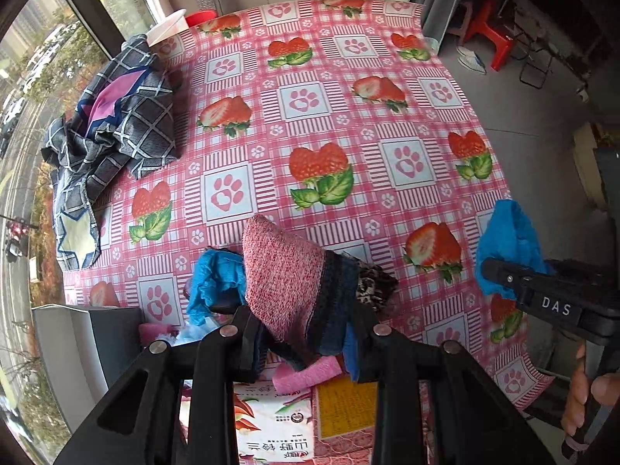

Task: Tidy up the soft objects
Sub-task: 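Carry the pink sock and blue cloth in both tools over the white box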

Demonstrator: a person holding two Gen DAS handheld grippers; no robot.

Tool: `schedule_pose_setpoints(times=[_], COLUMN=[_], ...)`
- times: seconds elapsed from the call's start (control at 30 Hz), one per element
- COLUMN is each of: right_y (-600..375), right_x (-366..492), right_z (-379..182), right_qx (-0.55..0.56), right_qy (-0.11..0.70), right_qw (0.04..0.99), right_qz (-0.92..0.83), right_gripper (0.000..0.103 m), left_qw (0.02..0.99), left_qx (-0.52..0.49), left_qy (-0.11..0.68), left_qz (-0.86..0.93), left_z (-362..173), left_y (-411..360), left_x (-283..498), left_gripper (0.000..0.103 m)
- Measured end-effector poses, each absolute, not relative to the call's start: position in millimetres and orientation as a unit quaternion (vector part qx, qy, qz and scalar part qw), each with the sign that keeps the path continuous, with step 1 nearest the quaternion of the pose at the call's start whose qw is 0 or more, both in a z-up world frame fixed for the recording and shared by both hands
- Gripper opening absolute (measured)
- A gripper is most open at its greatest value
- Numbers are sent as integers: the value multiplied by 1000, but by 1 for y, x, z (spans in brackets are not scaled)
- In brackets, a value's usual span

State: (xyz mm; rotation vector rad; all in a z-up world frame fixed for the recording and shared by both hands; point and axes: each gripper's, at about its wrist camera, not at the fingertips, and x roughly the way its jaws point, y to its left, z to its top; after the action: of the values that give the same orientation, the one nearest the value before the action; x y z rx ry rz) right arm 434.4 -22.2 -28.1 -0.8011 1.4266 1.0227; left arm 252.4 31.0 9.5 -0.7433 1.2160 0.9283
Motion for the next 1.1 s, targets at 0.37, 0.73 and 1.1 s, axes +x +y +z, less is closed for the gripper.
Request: schedule_pose_setpoints(times=[0.37, 0.73, 1.1], right_y=[-80, -153, -208], right_x=[459, 438, 361], right_z=[-23, -35, -40], right_qx=[-328, -333, -334], right_qy=[620, 638, 655], right_qw=[572, 581, 571], right_qz=[425, 380, 365], right_gripper=[42, 42, 42], left_qw=[712, 759, 774], left_qx=[-277, -222, -200], left_qy=[567, 587, 581], left_qz=[307, 175, 153], left_z=[22, 25, 31], left_y=[-56, -134, -188], left_x=[321, 331, 254], left_gripper=[34, 34, 34])
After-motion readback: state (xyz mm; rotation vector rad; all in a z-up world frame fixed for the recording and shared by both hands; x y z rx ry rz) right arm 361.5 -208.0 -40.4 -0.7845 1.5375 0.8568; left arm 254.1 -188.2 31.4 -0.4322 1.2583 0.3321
